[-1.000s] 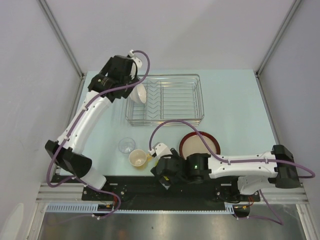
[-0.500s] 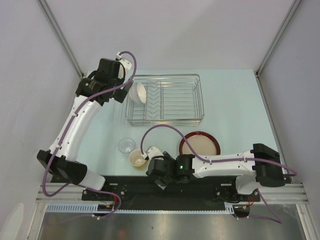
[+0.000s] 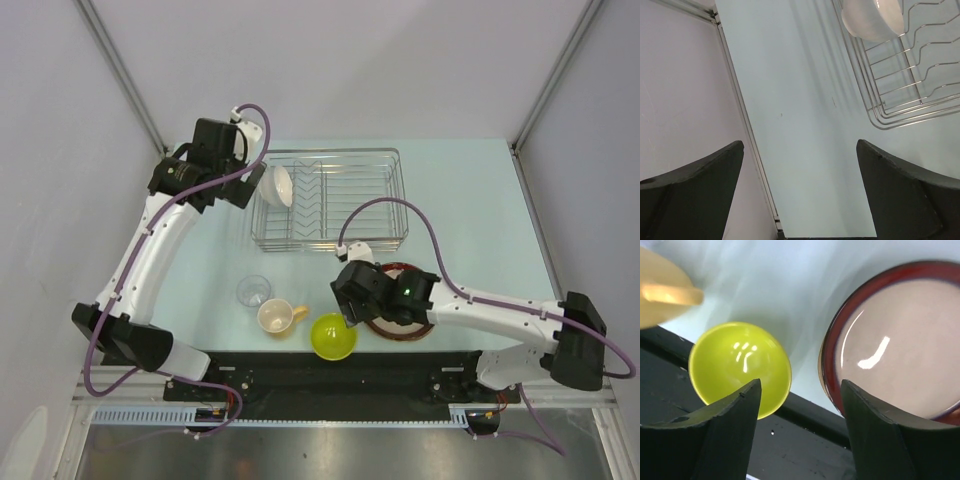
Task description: Load the mixed dishes into the dish rack
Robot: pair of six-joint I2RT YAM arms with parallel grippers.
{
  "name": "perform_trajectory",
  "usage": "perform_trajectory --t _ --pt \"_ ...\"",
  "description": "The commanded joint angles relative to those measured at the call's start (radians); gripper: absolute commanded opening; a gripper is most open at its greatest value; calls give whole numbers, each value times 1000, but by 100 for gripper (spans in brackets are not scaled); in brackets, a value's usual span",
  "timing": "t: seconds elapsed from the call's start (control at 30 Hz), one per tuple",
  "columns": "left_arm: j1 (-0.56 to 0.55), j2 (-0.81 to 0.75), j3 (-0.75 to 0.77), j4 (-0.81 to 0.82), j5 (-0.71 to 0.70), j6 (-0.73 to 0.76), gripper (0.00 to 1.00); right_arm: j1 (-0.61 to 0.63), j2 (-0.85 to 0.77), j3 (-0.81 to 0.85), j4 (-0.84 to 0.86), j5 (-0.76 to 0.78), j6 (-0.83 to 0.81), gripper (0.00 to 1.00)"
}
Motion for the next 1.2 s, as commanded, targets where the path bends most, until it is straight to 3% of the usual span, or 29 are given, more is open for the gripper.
perform_trajectory --t 0.0,0.53,0.8,0.83,0.87,0.9,1.17 --pt "1 -27 -2 -8 23 -20 100 13 48 -33 15 -70 26 67" --pt "1 -32 -1 5 2 0 100 27 156 -82 81 -212 42 50" --pt "1 -43 28 -12 2 6 100 4 222 -83 116 -274 12 25" --pt "1 -44 29 -14 3 4 100 4 220 -83 116 -275 12 20" --pt "1 -43 33 -15 5 4 100 3 216 -83 112 -274 14 6" --pt "1 -44 42 -23 9 4 100 0 208 -83 109 -262 20 0" --pt "-5 -21 154 -95 111 -39 100 -69 30 29 -18 -166 -7 0"
